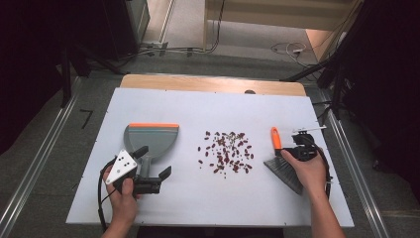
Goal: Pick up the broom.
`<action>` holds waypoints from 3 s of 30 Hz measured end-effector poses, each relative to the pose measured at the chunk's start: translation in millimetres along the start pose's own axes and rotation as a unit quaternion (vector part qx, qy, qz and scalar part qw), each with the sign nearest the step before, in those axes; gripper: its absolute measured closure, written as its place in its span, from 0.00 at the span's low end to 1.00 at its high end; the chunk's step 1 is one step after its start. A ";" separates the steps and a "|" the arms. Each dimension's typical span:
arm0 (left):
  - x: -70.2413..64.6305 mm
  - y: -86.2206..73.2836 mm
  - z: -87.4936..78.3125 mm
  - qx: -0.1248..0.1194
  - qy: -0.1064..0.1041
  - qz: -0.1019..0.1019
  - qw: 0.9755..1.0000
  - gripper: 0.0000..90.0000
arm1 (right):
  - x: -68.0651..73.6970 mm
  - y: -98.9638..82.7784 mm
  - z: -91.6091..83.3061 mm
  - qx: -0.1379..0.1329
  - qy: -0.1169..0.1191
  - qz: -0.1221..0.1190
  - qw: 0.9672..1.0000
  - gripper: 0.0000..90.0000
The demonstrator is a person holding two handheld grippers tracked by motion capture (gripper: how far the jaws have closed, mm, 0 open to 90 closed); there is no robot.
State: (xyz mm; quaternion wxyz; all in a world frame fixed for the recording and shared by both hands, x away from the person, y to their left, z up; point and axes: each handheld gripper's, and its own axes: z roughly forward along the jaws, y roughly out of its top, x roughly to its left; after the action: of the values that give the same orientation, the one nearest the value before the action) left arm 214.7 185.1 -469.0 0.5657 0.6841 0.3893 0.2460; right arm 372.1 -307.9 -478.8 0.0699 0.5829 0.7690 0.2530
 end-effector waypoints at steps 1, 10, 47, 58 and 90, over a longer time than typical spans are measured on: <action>0.5 -0.2 0.4 0.000 0.000 -0.001 1.000 0.00 | 1.7 0.2 0.5 -0.001 -0.011 -0.005 1.000 0.63; -1.6 -0.2 1.5 0.003 -0.002 0.002 1.000 0.00 | 23.4 -0.5 6.3 0.010 -0.089 -0.056 0.994 0.71; -17.3 7.8 10.0 -0.009 -0.006 0.014 1.000 0.00 | -0.1 -44.1 -62.6 -0.340 -0.023 -0.017 0.940 0.76; -29.9 16.0 15.6 -0.017 -0.011 0.029 0.999 0.00 | 23.4 -39.9 -78.0 -0.381 0.006 -0.034 0.924 0.77; -81.6 24.4 53.2 0.012 -0.091 0.019 0.996 0.00 | 130.9 -37.7 -81.9 -0.400 0.094 -0.120 0.904 0.77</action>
State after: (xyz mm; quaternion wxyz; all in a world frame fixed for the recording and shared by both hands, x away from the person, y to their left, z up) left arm 215.3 86.5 -449.7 0.5859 0.7175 0.3260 0.1886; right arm 266.0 -218.3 -401.4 0.2544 0.3831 0.6705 0.5822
